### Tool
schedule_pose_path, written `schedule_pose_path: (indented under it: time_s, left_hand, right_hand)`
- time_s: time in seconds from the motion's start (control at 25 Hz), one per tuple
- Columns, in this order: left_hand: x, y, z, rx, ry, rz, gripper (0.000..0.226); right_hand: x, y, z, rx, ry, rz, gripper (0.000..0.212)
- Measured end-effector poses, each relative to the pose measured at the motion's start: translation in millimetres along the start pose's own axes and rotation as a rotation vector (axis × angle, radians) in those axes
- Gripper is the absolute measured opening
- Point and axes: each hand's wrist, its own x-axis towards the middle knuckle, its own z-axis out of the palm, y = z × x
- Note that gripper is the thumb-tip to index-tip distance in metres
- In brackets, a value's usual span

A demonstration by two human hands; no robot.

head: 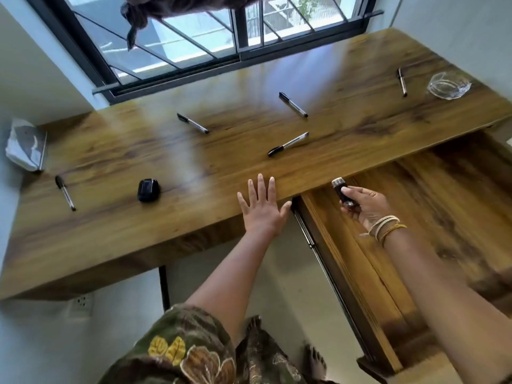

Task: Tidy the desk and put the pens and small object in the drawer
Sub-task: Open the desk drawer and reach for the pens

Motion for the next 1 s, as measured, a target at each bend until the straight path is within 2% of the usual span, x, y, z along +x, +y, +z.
schedule_pose_path:
  time_s: [0.12, 0.24, 0.28, 0.36, 0.44, 0.56, 0.76, 0.92, 1.0]
  left_hand:
    - [2.9, 7.7, -5.2, 0.076, -0.116, -0.055, 0.090]
    - [10.2, 11.1, -11.5, 0.084, -0.215, -0.099, 0.105]
    - [10.8, 11.9, -12.7, 0.084, -0.236, -0.110, 0.109]
    - [12.4, 13.7, -12.4, 0.093, -0.263, -0.129, 0.115]
    - [14.4, 14.5, -11.4, 0.104, -0.265, -0.138, 0.117]
    - [15.8, 12.9, -7.6, 0.110, -0.247, -0.142, 0.119]
    - [16.8, 12.6, -4.7, 0.125, -0.231, -0.146, 0.118]
    - [15.9, 13.0, -3.9, 0.125, -0.218, -0.138, 0.118]
    - [16.4, 12.1, -6.3, 0.126, -0.225, -0.129, 0.118]
  right_hand:
    - [5.5, 31.8, -1.2, -0.132, 0.100, -0.003, 0.017]
    - [23.3, 48.9, 4.3, -0.106, 0.217, 0.099, 0.011]
    - [28.8, 50.8, 7.7, -0.114, 0.236, 0.132, 0.017]
    - [37.4, 51.6, 13.8, -0.181, 0.254, 0.174, 0.047]
    - [42.0, 49.4, 18.6, -0.244, 0.288, 0.190, 0.063]
    - [48.1, 46.7, 21.4, -0.268, 0.231, 0.210, 0.055]
    - [48.1, 53.4, 21.5, -0.495, 0.239, 0.133, 0.035]
    - [44.7, 53.1, 24.1, -0.691, 0.286, 0.087, 0.042]
    - [36.3, 47.7, 25.3, -0.722, 0.352, -0.008, 0.036]
